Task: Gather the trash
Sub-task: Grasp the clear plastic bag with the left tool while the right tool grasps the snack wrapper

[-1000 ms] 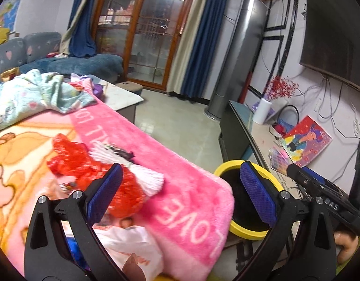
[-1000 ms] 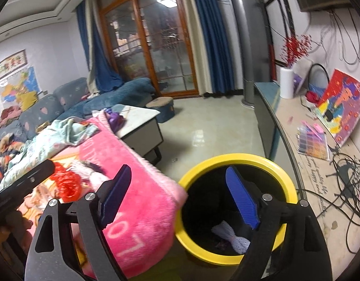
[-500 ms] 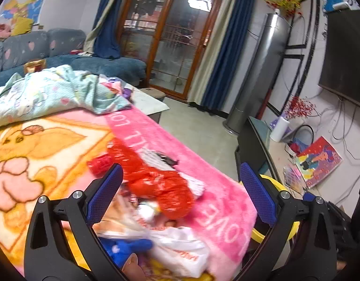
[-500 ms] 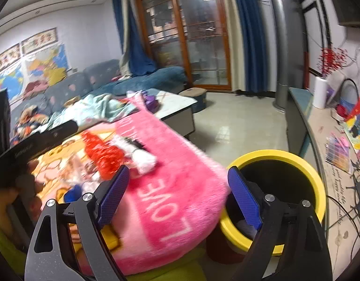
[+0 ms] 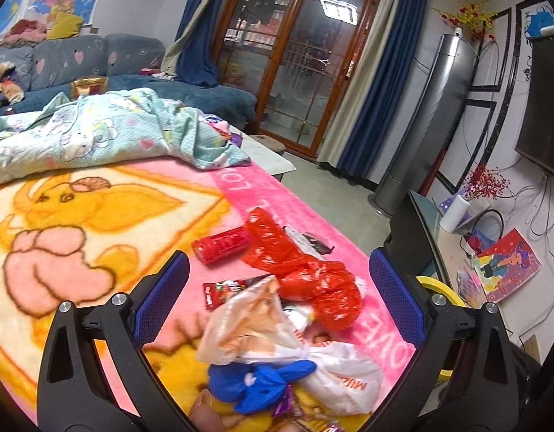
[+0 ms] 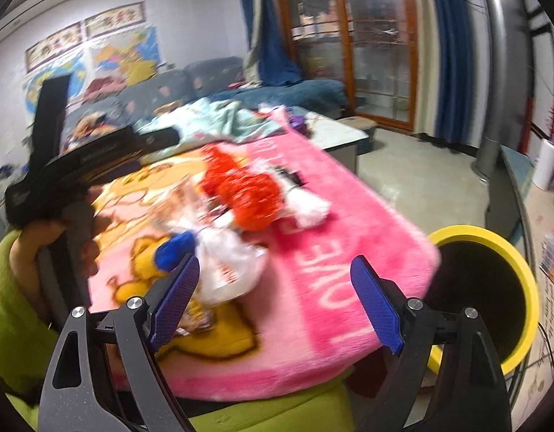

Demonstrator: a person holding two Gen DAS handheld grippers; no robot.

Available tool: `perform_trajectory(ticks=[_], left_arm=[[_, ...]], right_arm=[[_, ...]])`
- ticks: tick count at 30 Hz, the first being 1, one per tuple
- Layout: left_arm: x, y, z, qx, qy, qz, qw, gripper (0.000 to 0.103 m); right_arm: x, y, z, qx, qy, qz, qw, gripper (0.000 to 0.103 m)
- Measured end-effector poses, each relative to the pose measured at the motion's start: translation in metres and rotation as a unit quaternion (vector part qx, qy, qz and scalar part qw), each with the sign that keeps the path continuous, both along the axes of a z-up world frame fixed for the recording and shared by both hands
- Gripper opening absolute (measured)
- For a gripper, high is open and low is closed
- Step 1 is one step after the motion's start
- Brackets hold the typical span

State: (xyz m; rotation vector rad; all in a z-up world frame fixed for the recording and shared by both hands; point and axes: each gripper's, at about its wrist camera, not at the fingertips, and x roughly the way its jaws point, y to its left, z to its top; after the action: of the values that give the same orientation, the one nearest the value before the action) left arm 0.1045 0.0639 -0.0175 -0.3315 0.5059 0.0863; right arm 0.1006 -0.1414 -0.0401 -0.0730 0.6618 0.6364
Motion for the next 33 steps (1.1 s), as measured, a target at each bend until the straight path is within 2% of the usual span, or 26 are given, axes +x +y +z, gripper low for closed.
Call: perform_trajectory(ticks=[13,23,26,31,33], left_arm=[[-0.004,0.036,-0.021,-0.025,0.033,0.005,0.9991,0.092],[0.004,0.049,-0.048,-0.089,0.065,-0.034,0.9933,0.092],[0.006,0.051,-0.058,-0.108,0.075,-0.042,0.9904,0.092],[0.012,0.047,-0.070,-0.130,0.086,-0.064,0.9858,0.092],[0.014,0.041,-0.072,-0.128,0.090,-0.074,0.9849,0.083]], right_arm=[[-0.012,0.047,-0.031,-0.046,0.062,0.059,0.995,0.081],[-0.013,0.083,-0.061,-0.109,0.118,0.094,0.983,0.063],[-0.008,0.086,-0.067,-0.107,0.136,0.089,0.981,0.059],[-0.004,0.090,-0.072,-0.112,0.139,0.085,0.980,0.049],[-0.005,0.091,-0.073,-0.112,0.137,0.086,0.980,0.044]])
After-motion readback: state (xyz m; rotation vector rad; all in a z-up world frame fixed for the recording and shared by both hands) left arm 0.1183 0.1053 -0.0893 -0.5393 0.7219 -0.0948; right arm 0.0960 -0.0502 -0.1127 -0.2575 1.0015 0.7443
